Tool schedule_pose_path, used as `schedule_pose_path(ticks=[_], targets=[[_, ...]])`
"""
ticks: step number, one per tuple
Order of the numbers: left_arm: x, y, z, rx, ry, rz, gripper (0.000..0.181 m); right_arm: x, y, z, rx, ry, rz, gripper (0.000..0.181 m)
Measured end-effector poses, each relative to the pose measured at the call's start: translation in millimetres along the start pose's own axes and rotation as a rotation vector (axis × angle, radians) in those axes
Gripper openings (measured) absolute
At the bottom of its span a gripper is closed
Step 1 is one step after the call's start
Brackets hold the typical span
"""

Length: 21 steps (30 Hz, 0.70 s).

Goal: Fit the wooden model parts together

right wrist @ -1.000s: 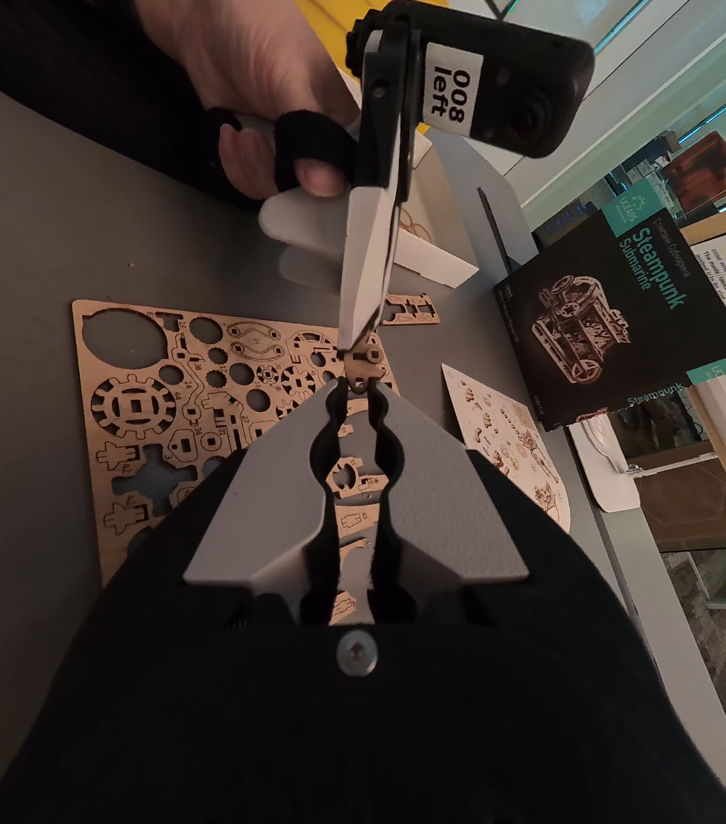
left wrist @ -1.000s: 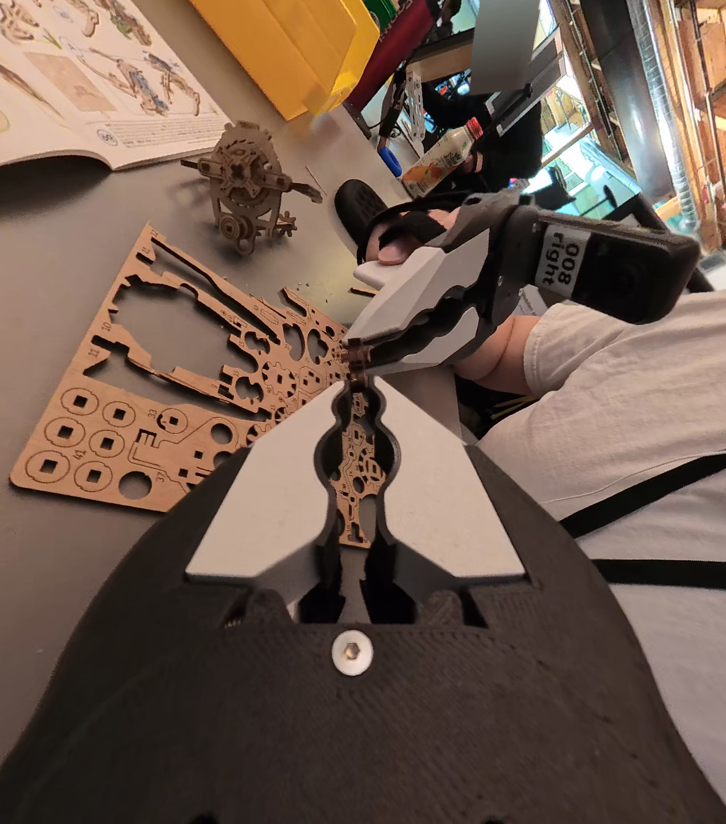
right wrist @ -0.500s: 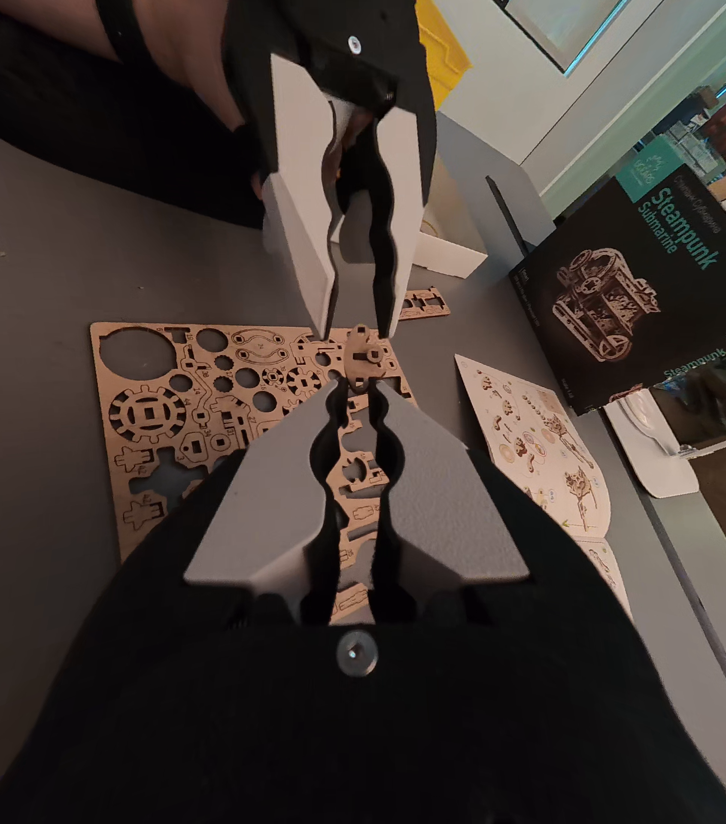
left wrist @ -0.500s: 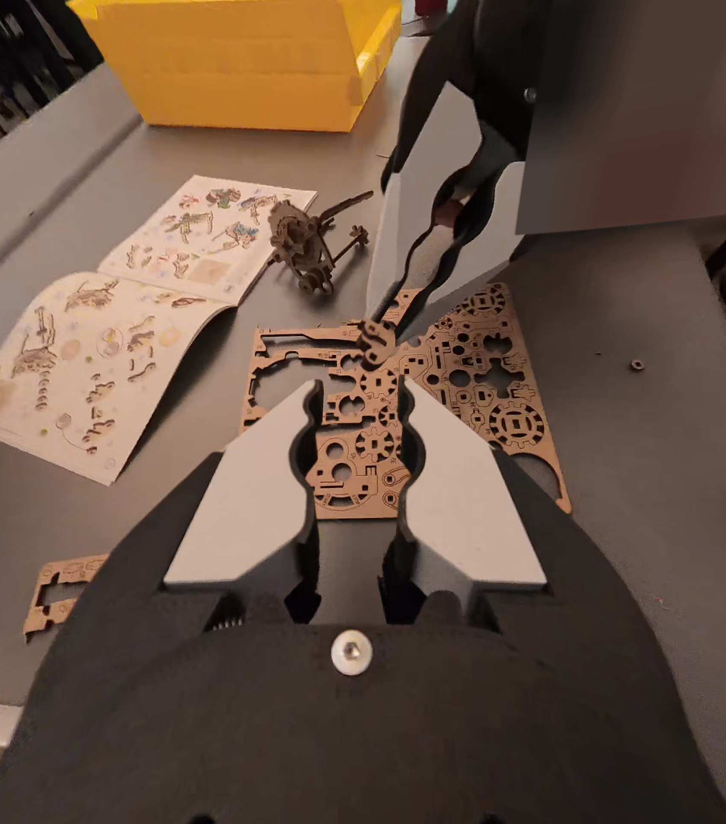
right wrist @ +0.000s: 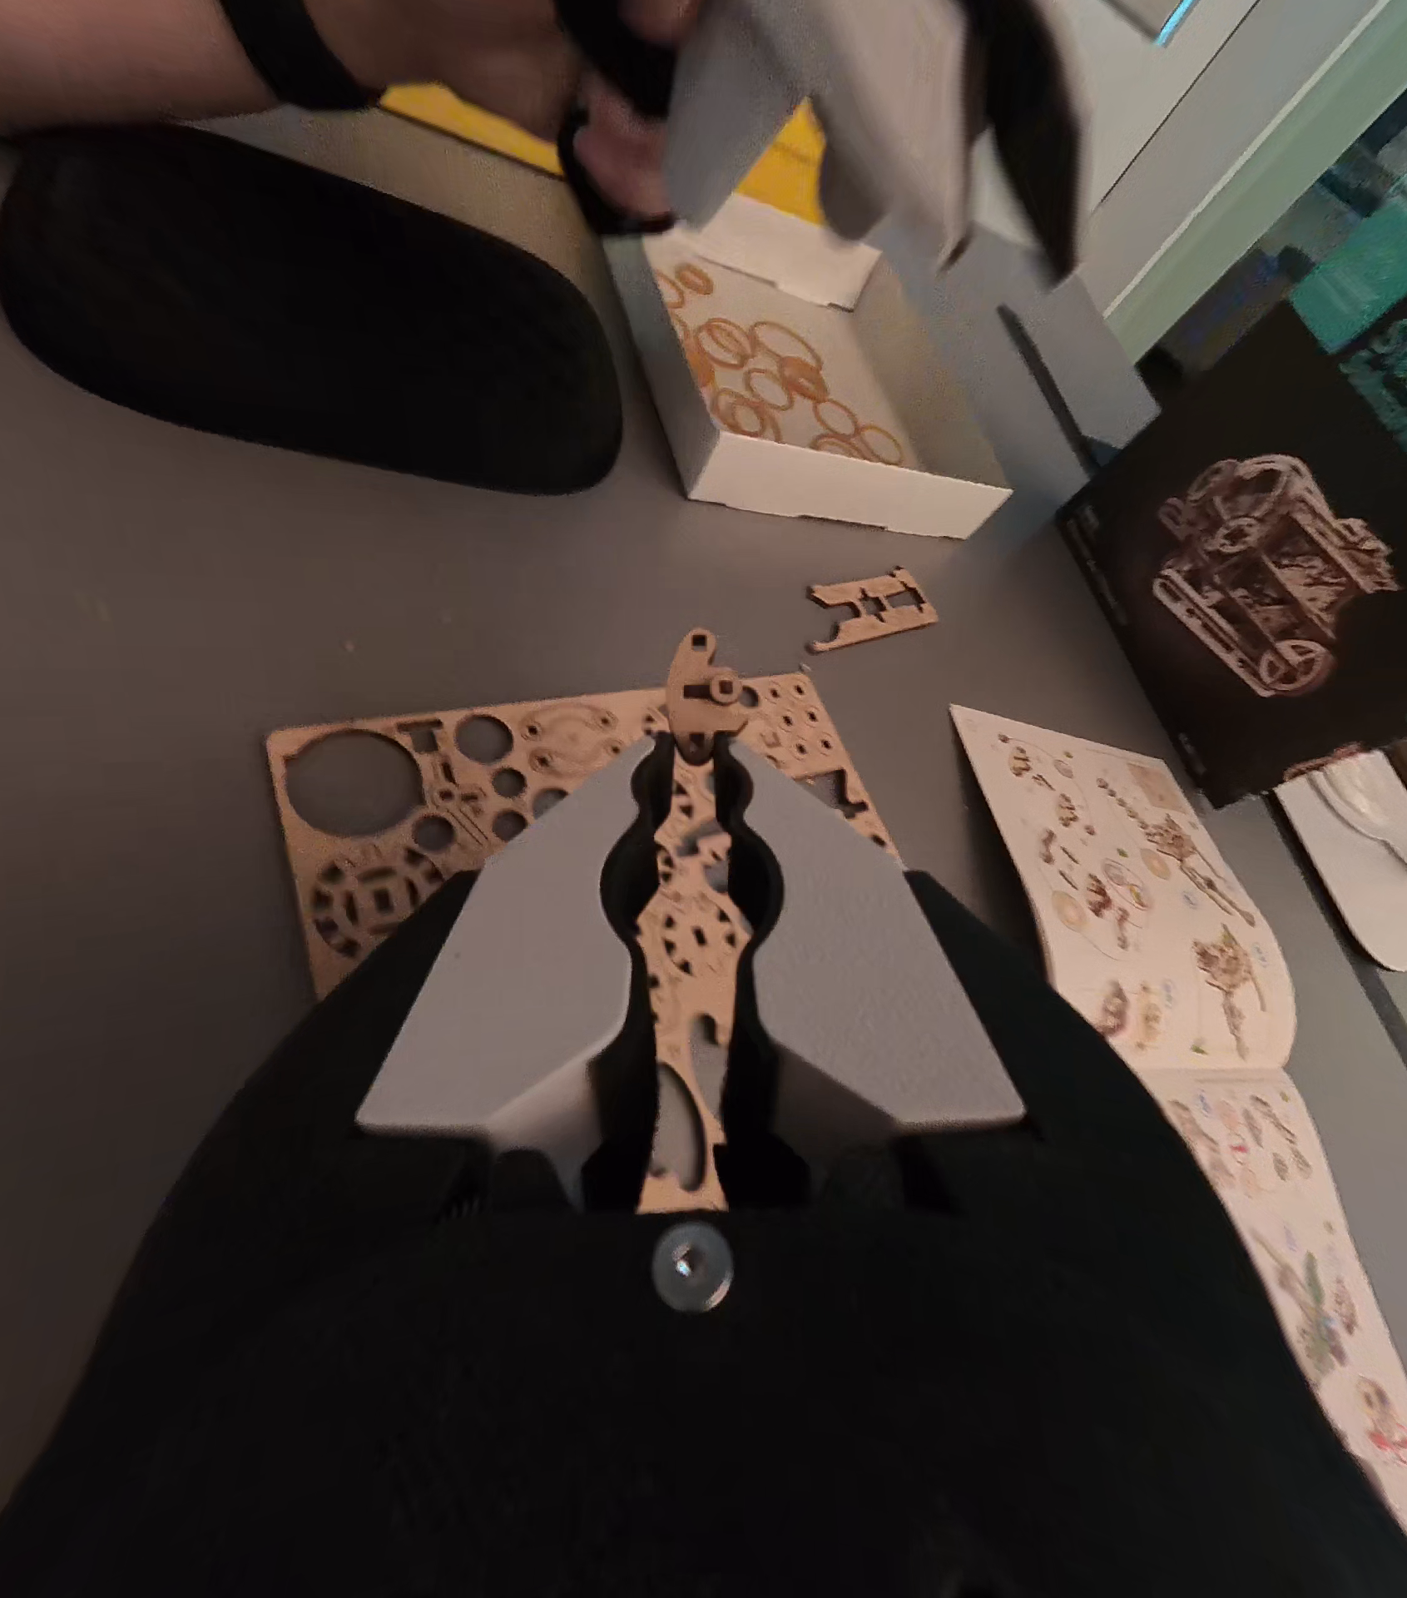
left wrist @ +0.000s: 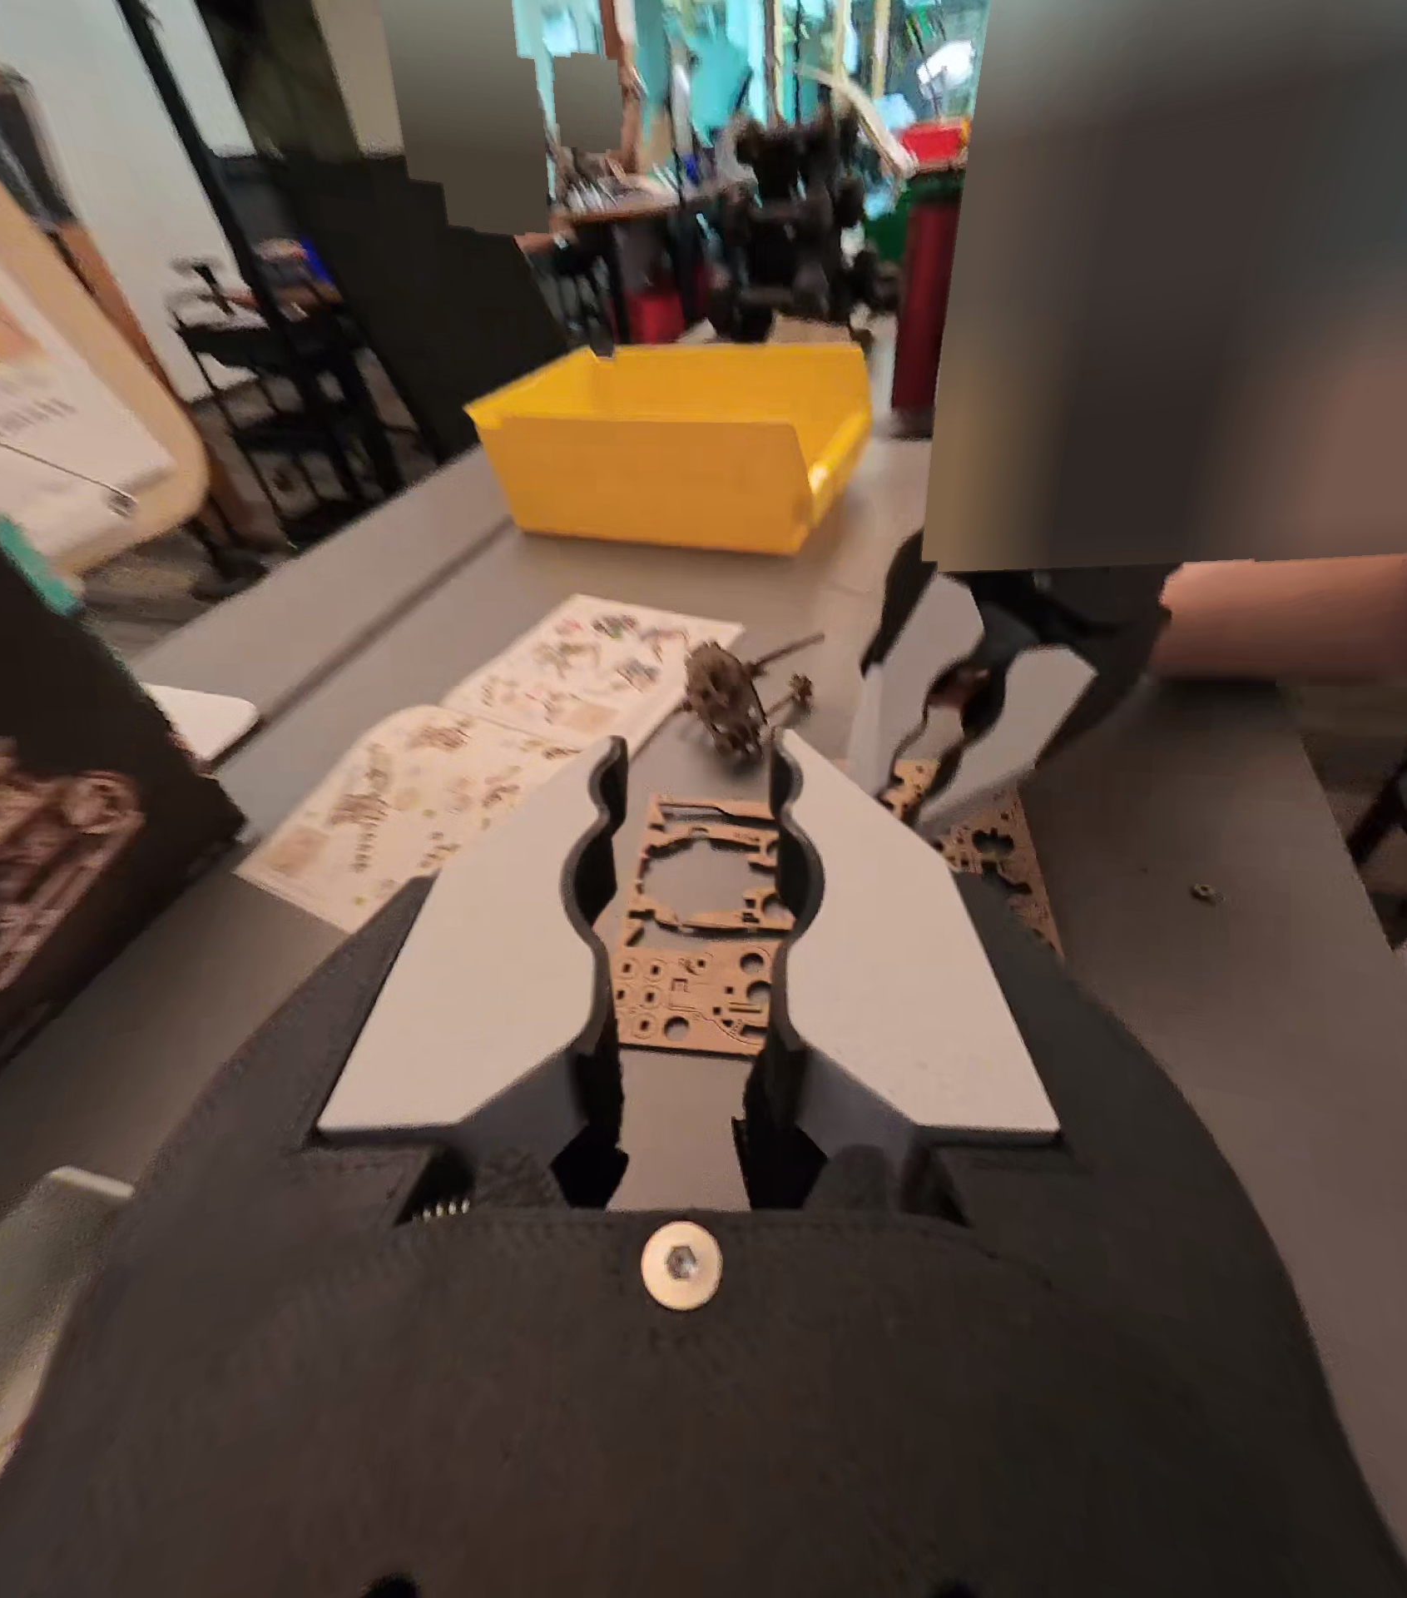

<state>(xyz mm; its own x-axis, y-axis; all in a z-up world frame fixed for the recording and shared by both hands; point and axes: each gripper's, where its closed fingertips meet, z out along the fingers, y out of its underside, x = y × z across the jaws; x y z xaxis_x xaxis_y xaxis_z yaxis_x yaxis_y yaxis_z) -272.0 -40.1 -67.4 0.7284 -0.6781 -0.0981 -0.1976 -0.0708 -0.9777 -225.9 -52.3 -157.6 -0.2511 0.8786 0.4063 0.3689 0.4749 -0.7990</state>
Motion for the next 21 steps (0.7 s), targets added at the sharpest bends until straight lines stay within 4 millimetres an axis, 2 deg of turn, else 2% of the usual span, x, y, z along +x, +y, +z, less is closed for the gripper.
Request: schedule_pose_path(ticks=[4, 9, 15, 21], targets=[[-5, -18, -36, 0.049, -0.168, 0.029, 0.055, -26, -6, 34, -0.110, -0.056, 0.041, 0.007], [15, -16, -70, 0.069, -0.256, -0.082, 0.059, -48, -6, 64, -0.195, -0.133, 0.052, 0.007], [32, -11, -98, 0.095, -0.289, -0.164, 0.060, -60, 1, 70, -0.227, -0.168, 0.060, 0.008], [35, -18, -105, 0.098, -0.289, -0.180, 0.060, -60, 1, 70, -0.222, -0.169, 0.079, 0.008]])
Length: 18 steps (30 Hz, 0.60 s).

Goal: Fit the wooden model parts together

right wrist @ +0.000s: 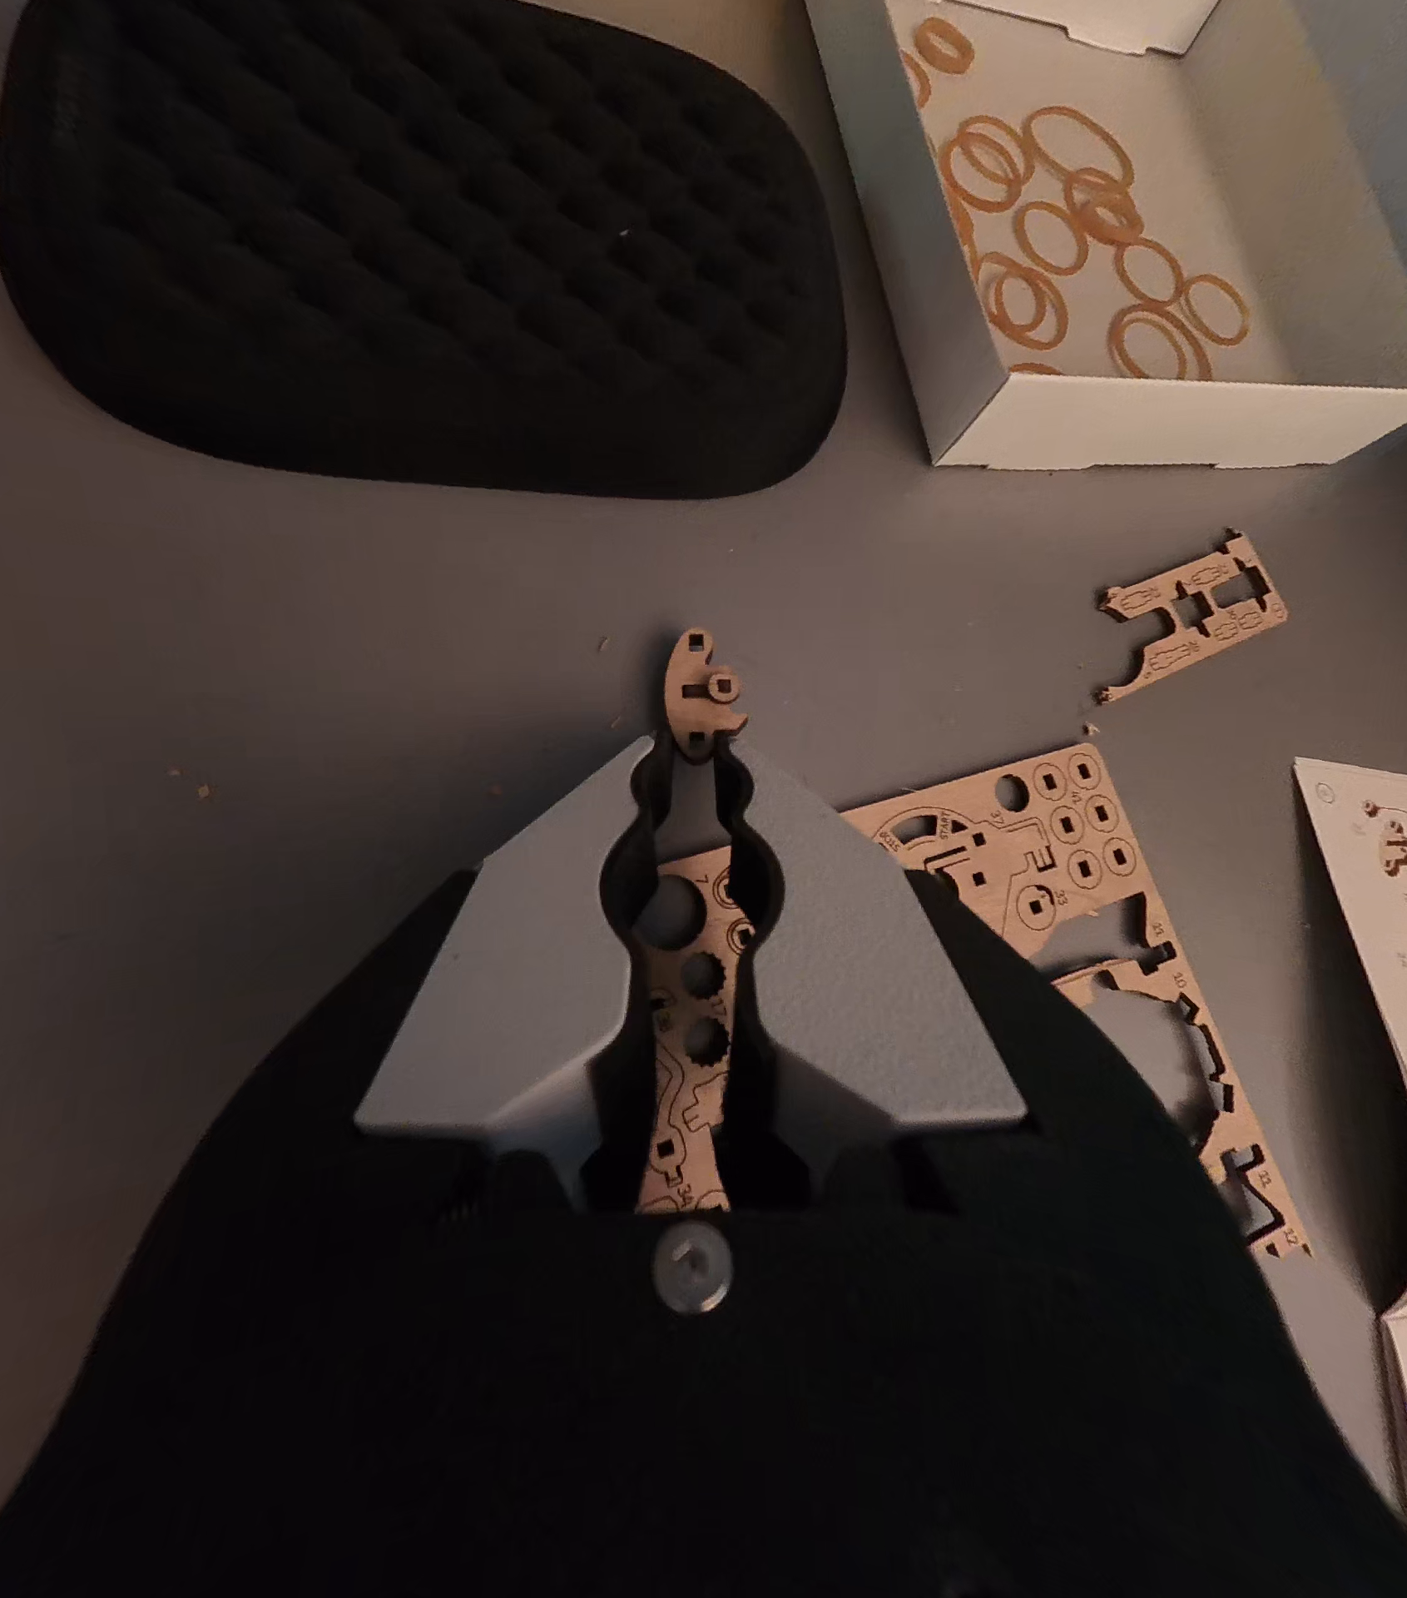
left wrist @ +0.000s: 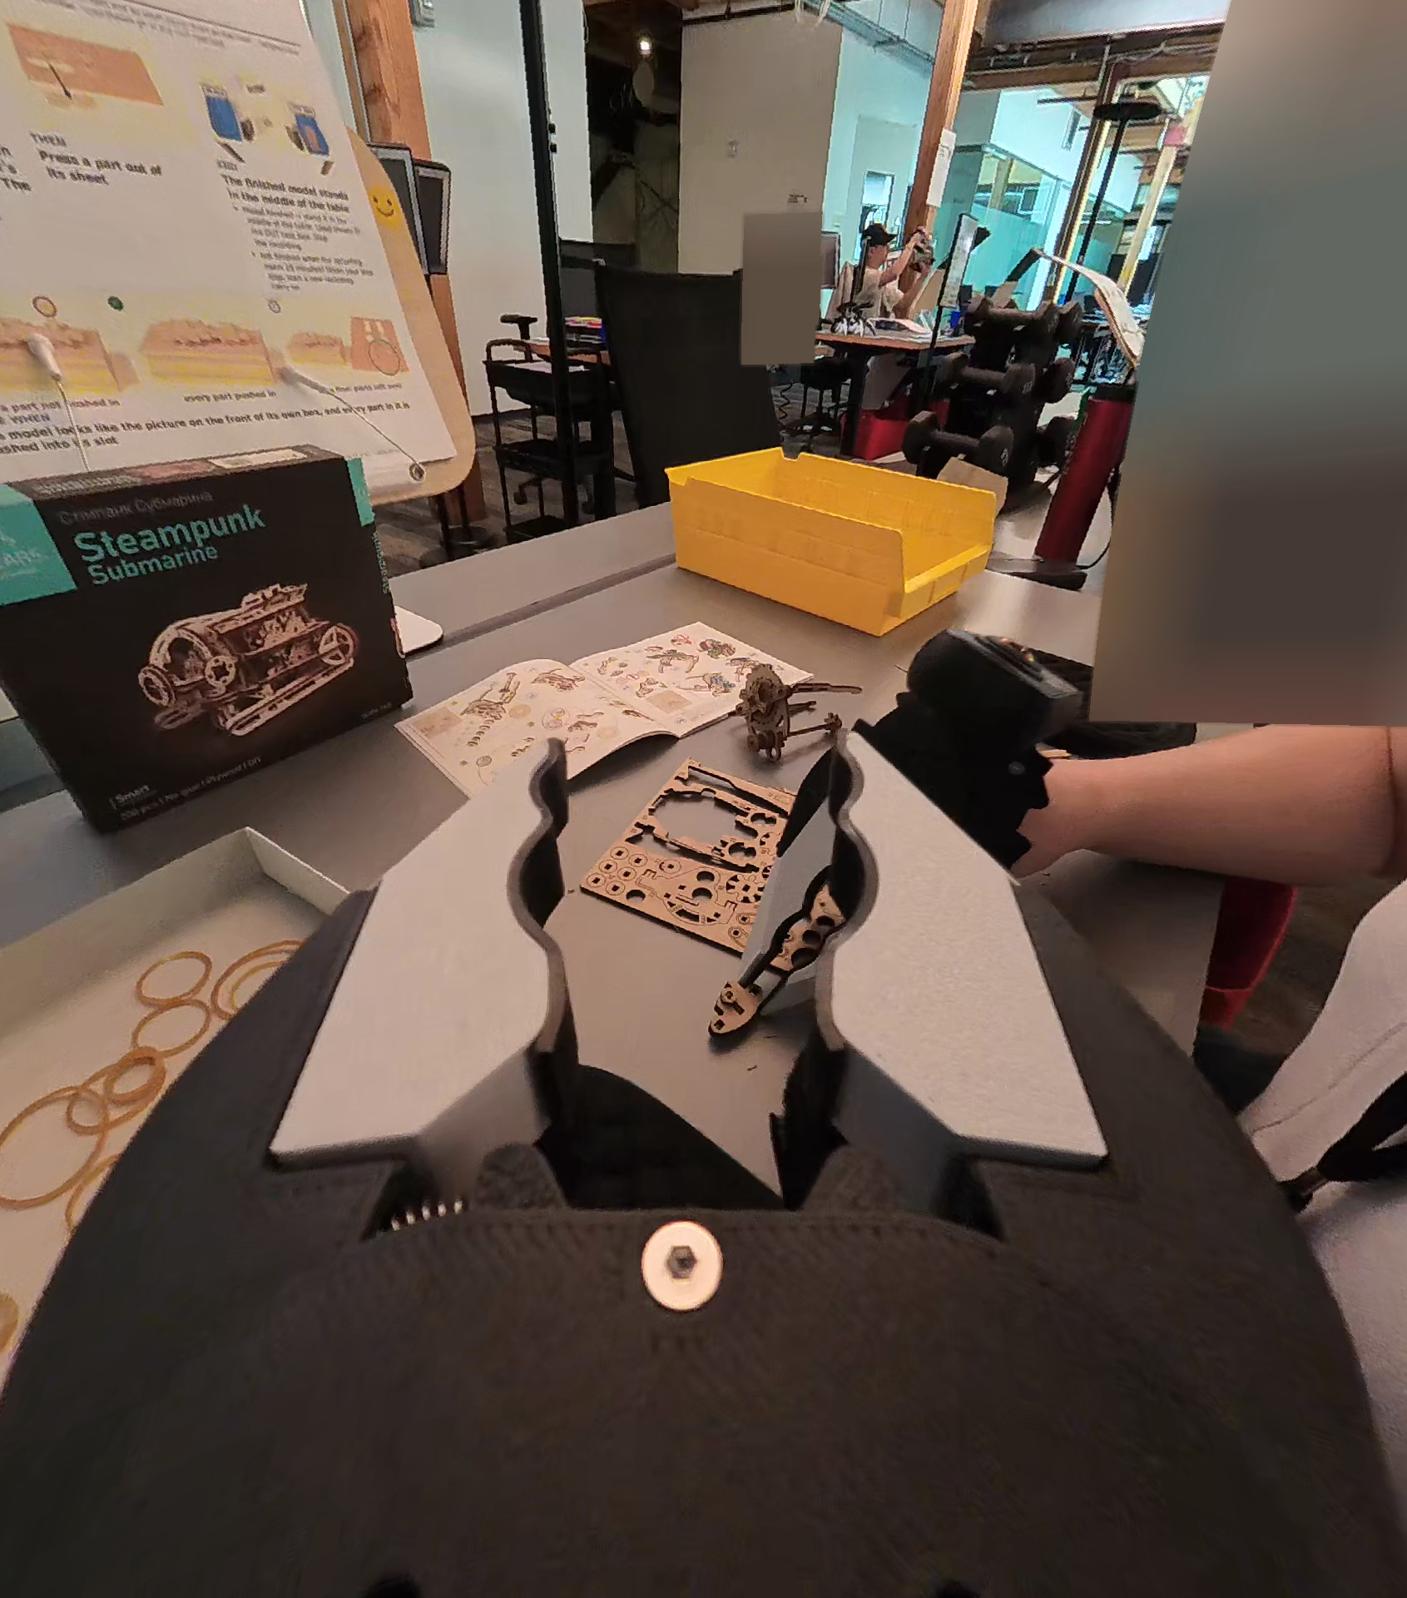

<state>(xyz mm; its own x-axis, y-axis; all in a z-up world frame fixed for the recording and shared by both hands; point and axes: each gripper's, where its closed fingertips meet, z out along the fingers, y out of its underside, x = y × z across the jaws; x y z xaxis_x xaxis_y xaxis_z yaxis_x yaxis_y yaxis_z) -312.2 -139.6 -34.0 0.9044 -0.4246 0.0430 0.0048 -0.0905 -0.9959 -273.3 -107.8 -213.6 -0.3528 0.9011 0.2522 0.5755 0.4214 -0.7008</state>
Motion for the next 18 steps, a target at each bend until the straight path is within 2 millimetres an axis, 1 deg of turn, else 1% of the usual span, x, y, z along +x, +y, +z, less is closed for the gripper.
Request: schedule_pose_path(ticks=[8, 18], targets=[[6.1, 5.4, 3.2, -0.032, 0.012, -0.022, 0.060, 0.2, -0.1, 0.1, 0.022, -0.031, 0.051, 0.008], [8.3, -0.7, 1.2, -0.024, 0.010, -0.030, 0.059, 0.8, 0.3, -0.4, 0.030, -0.031, 0.054, 0.009]])
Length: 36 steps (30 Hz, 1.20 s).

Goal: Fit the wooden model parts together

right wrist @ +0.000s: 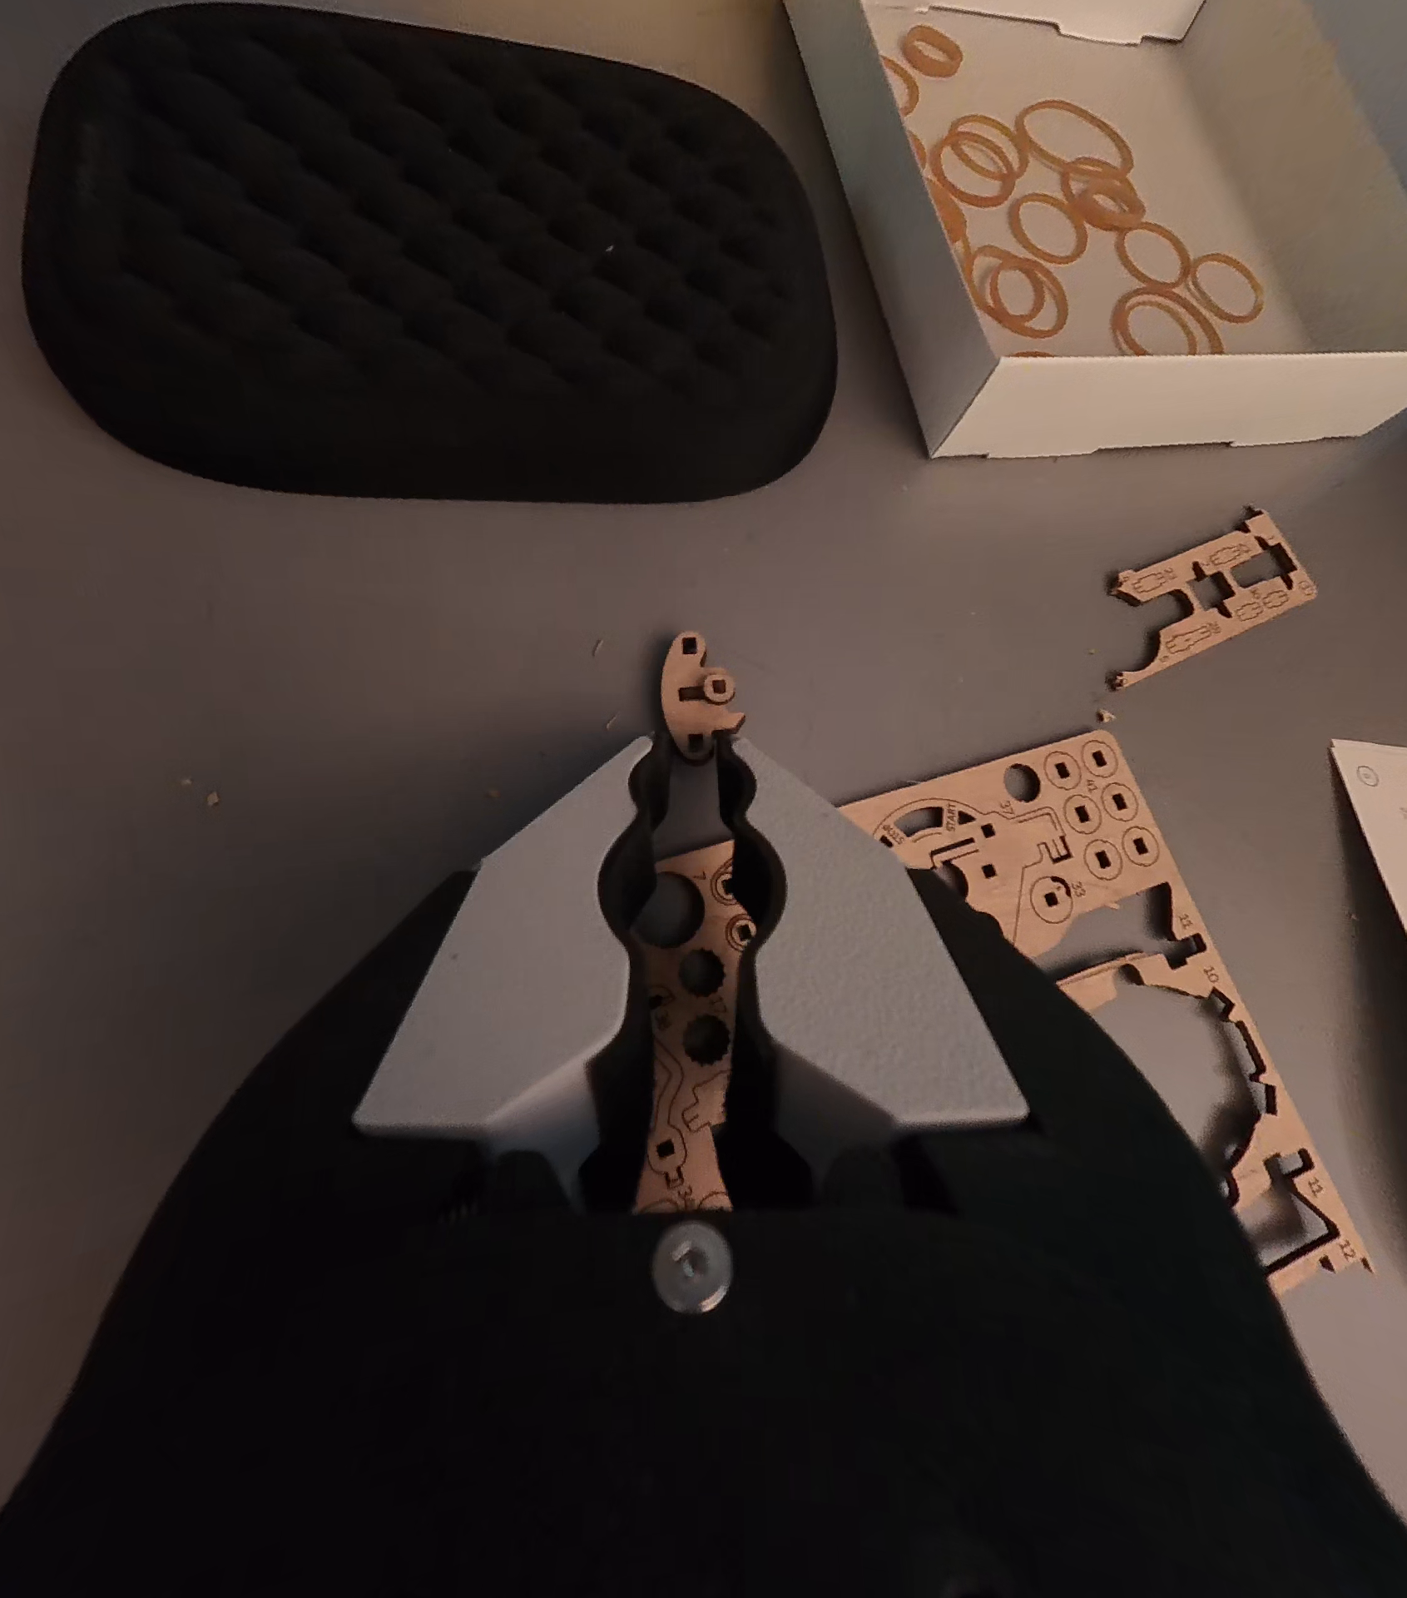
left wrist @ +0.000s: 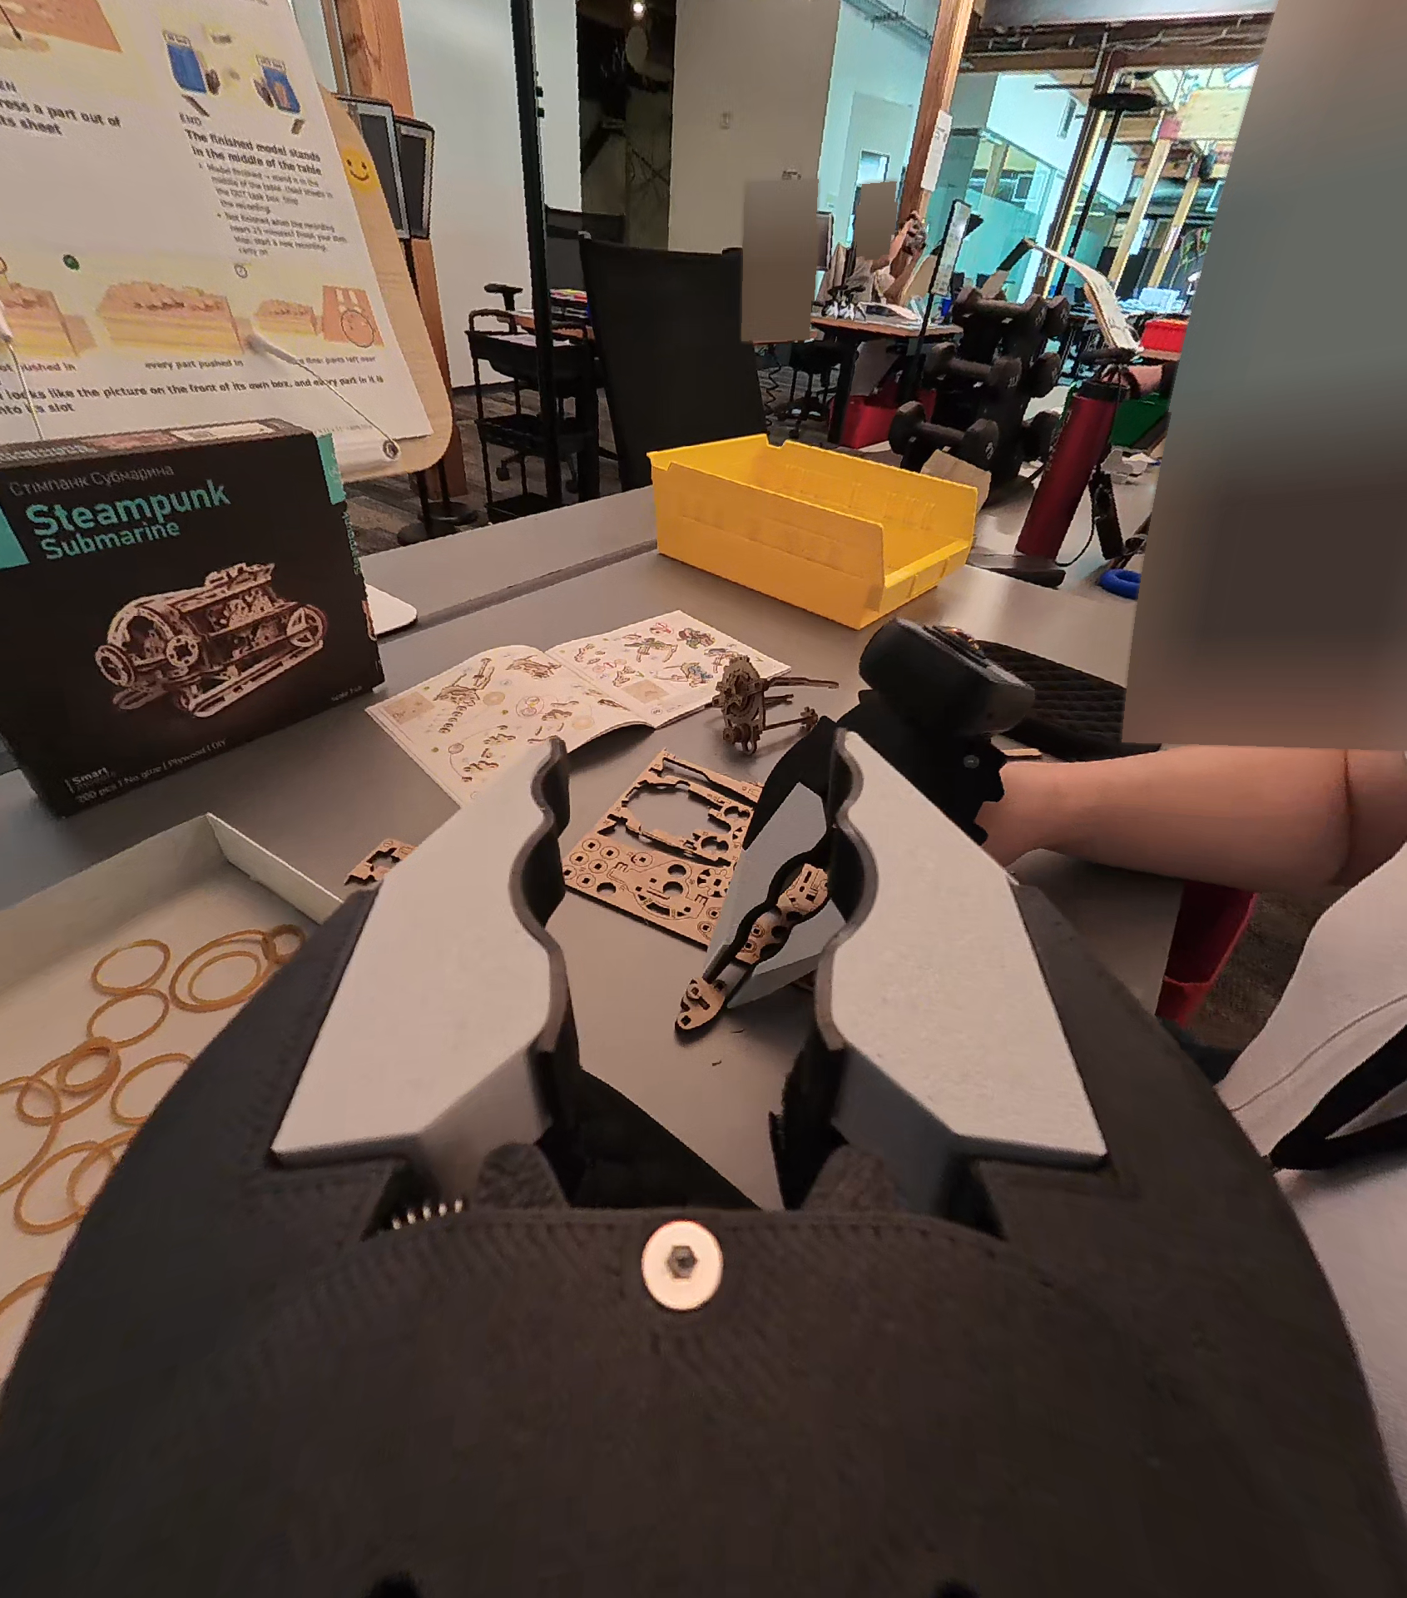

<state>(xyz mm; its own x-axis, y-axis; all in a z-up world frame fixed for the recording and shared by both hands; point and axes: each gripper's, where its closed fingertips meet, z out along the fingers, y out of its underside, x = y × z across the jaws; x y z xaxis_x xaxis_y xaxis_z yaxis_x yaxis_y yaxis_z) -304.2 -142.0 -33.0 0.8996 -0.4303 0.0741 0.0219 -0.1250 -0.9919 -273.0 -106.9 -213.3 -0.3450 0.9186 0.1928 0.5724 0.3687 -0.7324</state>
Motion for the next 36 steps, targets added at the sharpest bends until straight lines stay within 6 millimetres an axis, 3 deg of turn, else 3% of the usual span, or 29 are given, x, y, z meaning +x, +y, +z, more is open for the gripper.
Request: schedule_pose_path(ticks=[25, 36], targets=[[4, 0, 5, -0.022, 0.003, 0.002, 0.059, 2, 4, -7, 0.018, 0.002, 0.045, 0.026], [-9, 9, 21, 0.010, 0.031, -0.024, 0.059, 13, 3, -33, 0.078, 0.042, 0.073, 0.032]])
